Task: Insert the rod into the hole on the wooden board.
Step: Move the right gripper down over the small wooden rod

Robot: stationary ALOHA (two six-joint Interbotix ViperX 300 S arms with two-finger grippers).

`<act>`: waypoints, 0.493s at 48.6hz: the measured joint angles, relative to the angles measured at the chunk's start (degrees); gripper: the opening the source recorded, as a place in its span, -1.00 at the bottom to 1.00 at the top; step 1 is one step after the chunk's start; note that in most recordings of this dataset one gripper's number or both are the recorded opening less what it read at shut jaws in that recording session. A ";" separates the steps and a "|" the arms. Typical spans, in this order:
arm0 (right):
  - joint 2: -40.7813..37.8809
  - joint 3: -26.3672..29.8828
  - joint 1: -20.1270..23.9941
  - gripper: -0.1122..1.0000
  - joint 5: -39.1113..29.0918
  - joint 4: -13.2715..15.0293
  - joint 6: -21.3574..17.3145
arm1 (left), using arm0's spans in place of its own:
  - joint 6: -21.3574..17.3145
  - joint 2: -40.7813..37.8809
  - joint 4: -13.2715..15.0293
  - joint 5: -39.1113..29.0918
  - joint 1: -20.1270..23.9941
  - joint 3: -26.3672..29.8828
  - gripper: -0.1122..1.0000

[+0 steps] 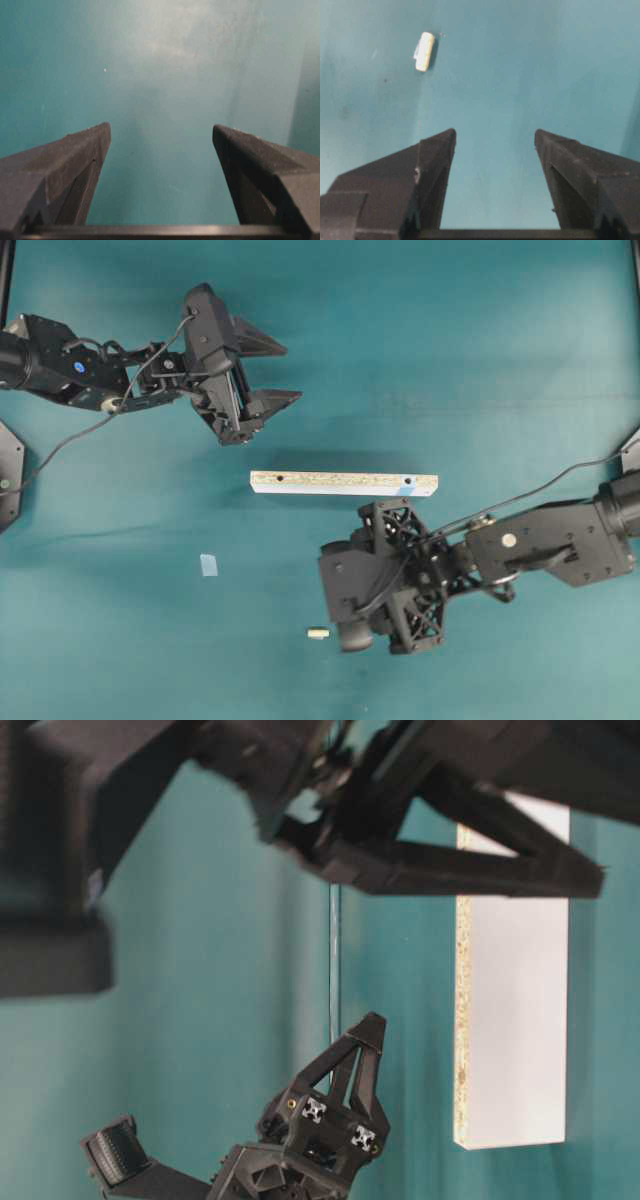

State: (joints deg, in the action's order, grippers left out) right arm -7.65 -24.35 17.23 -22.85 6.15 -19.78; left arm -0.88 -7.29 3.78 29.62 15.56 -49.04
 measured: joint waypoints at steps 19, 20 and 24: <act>-10.90 16.96 2.20 0.50 -15.03 -1.14 -0.18 | -0.09 0.00 0.00 -0.09 0.00 -0.79 0.88; -11.60 17.75 2.20 0.50 -15.56 -1.41 -0.18 | -0.09 0.09 0.00 -0.18 0.00 -0.97 0.88; -13.80 20.74 2.55 0.50 -17.84 -2.20 -0.62 | -0.09 0.62 0.00 -0.35 0.09 -1.41 0.88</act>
State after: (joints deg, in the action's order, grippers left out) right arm -21.45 -3.60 19.78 -40.69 3.96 -20.39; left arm -0.97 -6.68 3.78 29.27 15.64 -50.45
